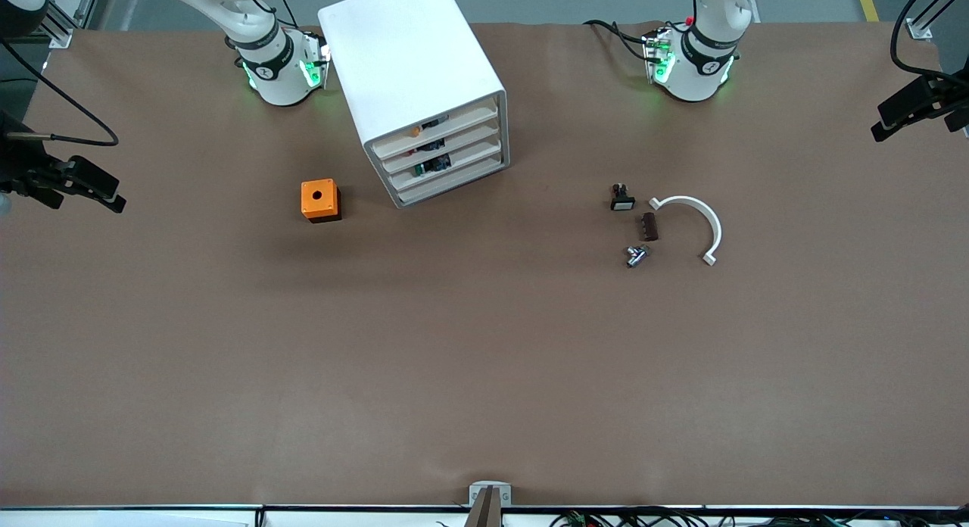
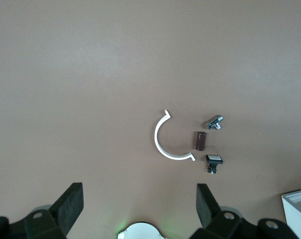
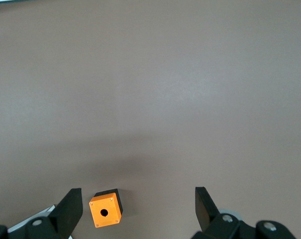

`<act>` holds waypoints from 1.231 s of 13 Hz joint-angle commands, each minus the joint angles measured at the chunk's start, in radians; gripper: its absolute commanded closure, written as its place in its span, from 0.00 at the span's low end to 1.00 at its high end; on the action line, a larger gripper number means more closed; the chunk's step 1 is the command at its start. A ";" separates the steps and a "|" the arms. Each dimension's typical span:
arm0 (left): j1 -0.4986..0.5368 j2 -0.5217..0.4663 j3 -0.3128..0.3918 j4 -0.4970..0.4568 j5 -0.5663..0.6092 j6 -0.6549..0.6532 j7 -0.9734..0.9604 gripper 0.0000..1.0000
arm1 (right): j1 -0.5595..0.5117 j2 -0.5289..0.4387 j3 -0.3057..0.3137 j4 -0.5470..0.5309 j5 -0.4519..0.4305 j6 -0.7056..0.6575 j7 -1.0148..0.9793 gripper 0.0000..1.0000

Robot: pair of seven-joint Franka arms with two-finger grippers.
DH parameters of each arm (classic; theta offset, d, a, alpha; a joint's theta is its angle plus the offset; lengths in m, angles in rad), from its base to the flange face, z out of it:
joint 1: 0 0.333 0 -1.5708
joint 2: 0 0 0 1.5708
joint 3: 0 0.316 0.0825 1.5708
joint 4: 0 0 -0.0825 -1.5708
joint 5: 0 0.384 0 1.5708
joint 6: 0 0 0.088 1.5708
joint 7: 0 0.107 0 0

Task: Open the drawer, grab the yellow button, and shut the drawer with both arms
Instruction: 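Raise the left gripper from rest toward the white drawer cabinet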

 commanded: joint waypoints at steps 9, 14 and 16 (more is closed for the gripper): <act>-0.011 0.102 -0.013 0.014 0.014 -0.045 0.002 0.00 | -0.016 0.000 0.012 0.010 -0.008 -0.011 -0.015 0.00; -0.089 0.269 -0.034 0.014 0.013 0.056 -0.157 0.00 | -0.016 0.000 0.012 0.010 -0.008 -0.011 -0.015 0.00; -0.130 0.326 -0.037 0.017 0.002 0.098 -0.266 0.00 | -0.016 0.000 0.012 0.010 -0.008 -0.011 -0.016 0.00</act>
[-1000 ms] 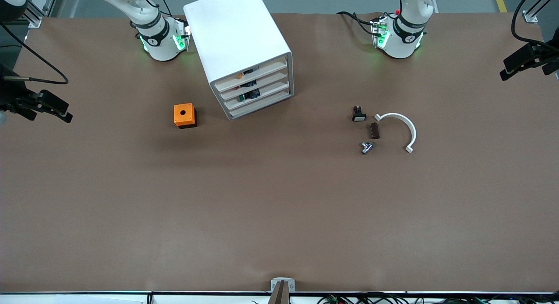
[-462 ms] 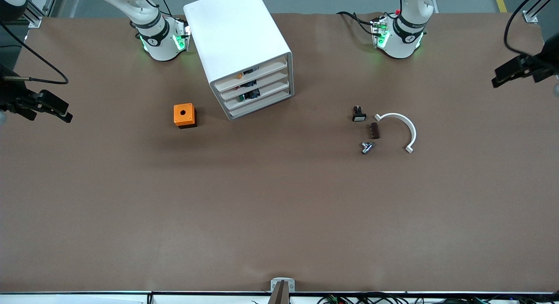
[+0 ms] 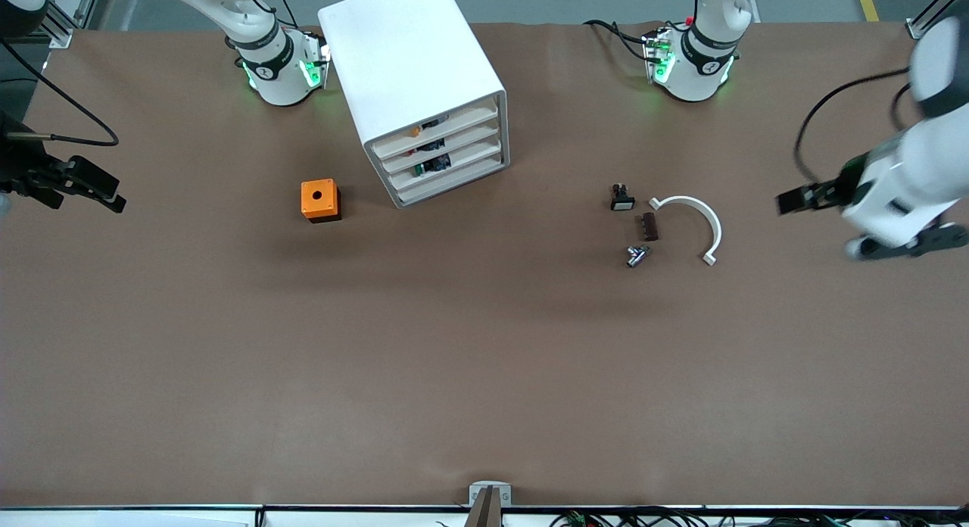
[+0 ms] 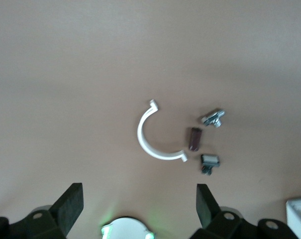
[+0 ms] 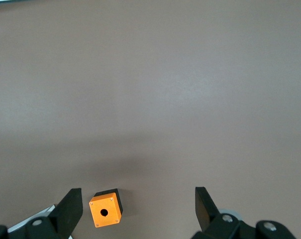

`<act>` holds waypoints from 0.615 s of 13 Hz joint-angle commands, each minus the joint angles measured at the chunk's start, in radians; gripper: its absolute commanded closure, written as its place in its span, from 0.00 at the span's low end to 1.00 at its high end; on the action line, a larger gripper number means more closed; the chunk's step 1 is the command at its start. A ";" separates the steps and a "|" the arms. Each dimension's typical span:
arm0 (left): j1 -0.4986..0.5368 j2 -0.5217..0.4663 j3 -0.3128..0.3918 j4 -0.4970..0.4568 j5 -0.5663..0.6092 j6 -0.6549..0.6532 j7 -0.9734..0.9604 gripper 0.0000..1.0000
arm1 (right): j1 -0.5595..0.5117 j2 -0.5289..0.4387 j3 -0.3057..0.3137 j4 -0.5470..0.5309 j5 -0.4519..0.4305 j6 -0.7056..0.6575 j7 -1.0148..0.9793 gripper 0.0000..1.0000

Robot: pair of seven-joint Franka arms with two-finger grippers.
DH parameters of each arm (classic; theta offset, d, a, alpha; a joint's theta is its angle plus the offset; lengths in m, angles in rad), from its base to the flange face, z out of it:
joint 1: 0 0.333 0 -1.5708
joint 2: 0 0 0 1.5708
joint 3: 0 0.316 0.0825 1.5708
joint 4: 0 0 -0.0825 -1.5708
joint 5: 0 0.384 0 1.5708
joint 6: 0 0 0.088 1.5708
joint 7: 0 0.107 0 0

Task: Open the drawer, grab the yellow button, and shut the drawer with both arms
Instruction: 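Move the left gripper to the handle of the cabinet's top drawer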

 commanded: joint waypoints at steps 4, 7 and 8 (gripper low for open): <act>-0.161 0.146 -0.005 0.029 -0.006 0.063 -0.413 0.00 | -0.012 0.002 0.013 0.010 -0.011 -0.011 -0.009 0.00; -0.237 0.184 -0.007 0.031 -0.119 0.062 -0.777 0.00 | -0.016 0.002 0.013 0.005 -0.011 -0.009 -0.012 0.00; -0.245 0.198 -0.007 0.031 -0.187 0.062 -0.872 0.00 | -0.016 0.000 0.013 0.004 -0.011 -0.009 -0.012 0.00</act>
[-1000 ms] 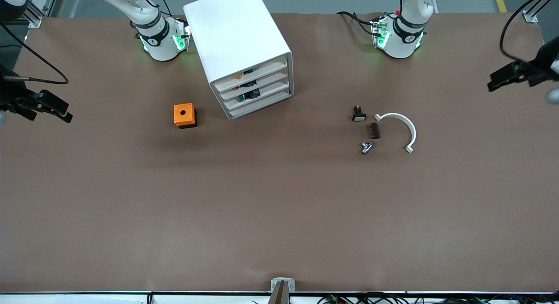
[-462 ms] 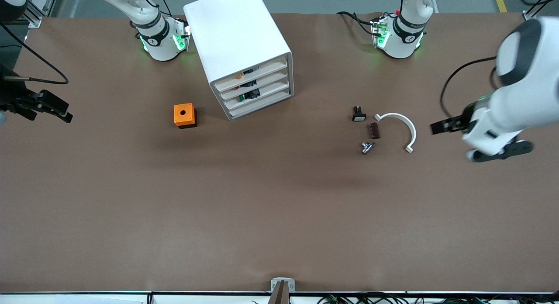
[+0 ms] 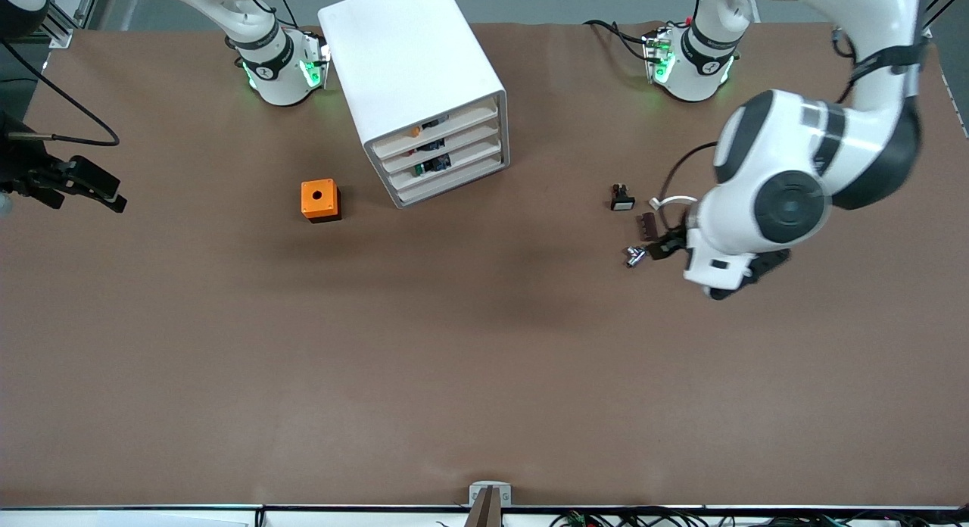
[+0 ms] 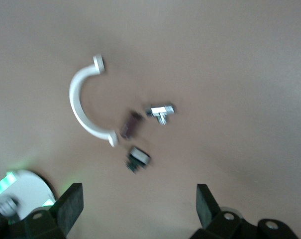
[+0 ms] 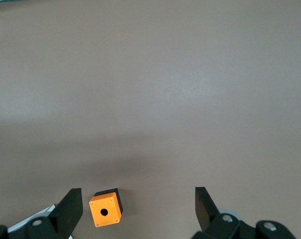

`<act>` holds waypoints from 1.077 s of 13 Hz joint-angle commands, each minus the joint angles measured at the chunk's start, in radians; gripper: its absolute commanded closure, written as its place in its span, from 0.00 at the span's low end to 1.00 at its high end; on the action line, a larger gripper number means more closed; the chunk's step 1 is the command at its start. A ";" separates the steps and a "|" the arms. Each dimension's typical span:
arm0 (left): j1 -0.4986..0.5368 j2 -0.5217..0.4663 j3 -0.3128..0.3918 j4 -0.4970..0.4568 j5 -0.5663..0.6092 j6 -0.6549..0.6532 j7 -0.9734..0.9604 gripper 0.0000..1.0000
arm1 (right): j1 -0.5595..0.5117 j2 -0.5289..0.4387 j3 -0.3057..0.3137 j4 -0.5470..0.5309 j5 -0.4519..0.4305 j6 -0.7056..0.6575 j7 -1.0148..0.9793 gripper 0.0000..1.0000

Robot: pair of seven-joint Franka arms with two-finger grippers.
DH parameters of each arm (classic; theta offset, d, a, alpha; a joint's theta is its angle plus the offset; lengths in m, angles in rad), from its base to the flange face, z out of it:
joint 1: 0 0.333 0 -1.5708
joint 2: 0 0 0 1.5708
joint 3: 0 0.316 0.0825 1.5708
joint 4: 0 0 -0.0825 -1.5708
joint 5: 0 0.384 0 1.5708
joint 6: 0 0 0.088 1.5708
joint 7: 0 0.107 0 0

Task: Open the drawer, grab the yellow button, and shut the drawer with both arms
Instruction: 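Move the left gripper to the handle of the cabinet's top drawer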

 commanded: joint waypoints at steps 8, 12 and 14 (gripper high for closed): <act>-0.118 0.167 0.003 0.026 -0.424 -0.013 -0.834 0.00 | -0.016 0.000 0.010 0.004 -0.011 -0.010 -0.002 0.00; -0.160 0.234 0.001 0.024 -0.653 -0.015 -1.157 0.01 | -0.016 0.000 0.010 0.004 -0.011 -0.011 -0.002 0.00; -0.184 0.270 0.003 0.026 -0.779 -0.015 -1.272 0.03 | -0.018 0.000 0.010 0.004 -0.011 -0.019 -0.002 0.00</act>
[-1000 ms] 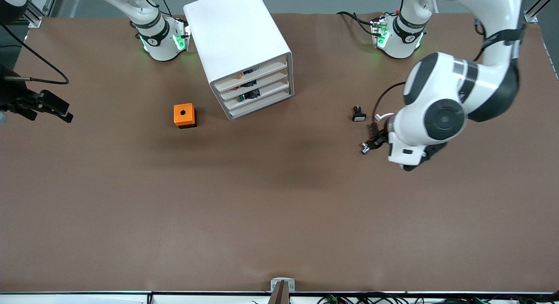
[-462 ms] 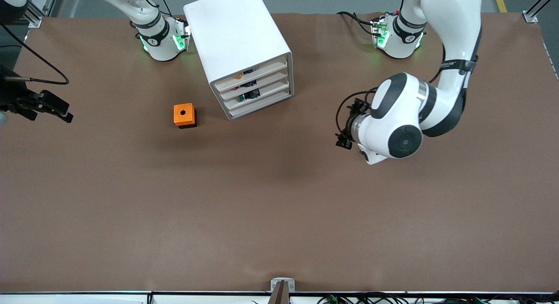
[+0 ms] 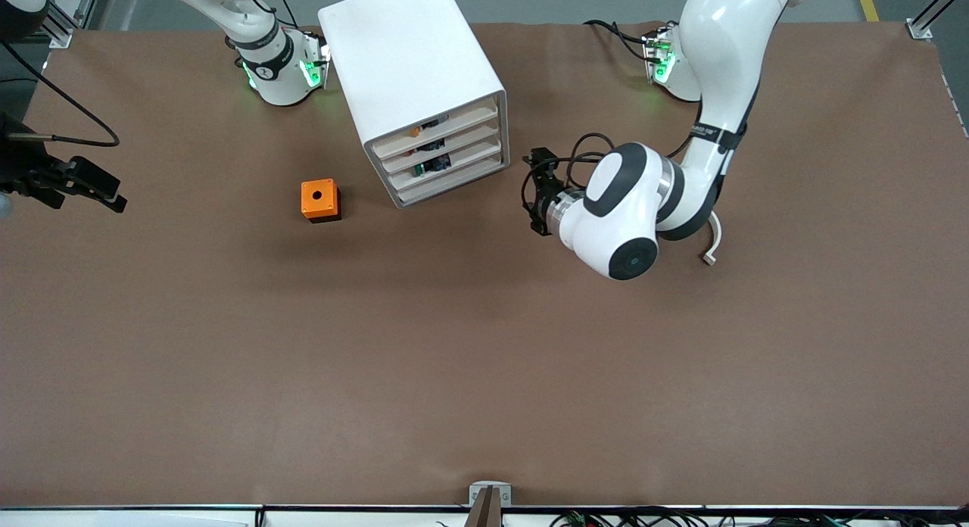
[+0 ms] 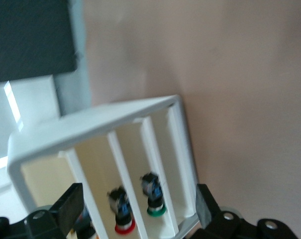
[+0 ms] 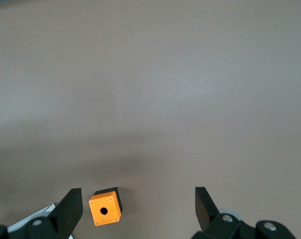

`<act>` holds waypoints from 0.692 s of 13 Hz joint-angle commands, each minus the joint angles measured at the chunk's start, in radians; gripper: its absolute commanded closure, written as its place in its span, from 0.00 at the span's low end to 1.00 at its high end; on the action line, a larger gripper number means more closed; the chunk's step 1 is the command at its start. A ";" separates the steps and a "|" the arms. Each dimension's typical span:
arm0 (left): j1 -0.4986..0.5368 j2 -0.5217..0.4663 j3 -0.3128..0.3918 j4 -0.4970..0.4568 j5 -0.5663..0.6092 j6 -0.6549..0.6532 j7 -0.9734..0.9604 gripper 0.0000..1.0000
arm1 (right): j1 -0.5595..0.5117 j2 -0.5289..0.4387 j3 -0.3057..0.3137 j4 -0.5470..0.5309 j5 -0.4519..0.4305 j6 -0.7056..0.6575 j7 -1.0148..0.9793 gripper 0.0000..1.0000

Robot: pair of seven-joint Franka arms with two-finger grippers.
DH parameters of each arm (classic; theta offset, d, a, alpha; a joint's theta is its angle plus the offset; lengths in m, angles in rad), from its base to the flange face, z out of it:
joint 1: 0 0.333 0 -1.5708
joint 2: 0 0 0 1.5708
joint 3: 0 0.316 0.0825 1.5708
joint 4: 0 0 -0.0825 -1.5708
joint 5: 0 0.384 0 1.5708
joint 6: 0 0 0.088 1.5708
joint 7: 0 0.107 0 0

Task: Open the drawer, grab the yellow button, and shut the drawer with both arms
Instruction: 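Move the left gripper to the handle of the cabinet's top drawer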

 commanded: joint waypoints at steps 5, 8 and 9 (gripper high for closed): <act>-0.102 0.079 0.004 0.029 -0.141 -0.014 -0.248 0.36 | -0.018 -0.001 0.012 0.005 -0.011 -0.012 -0.002 0.00; -0.116 0.082 0.002 0.027 -0.243 -0.014 -0.256 0.40 | -0.018 -0.001 0.012 0.003 -0.010 -0.012 -0.002 0.00; -0.116 0.082 0.002 0.027 -0.250 -0.015 -0.268 0.40 | -0.018 -0.001 0.012 0.005 -0.011 -0.014 -0.002 0.00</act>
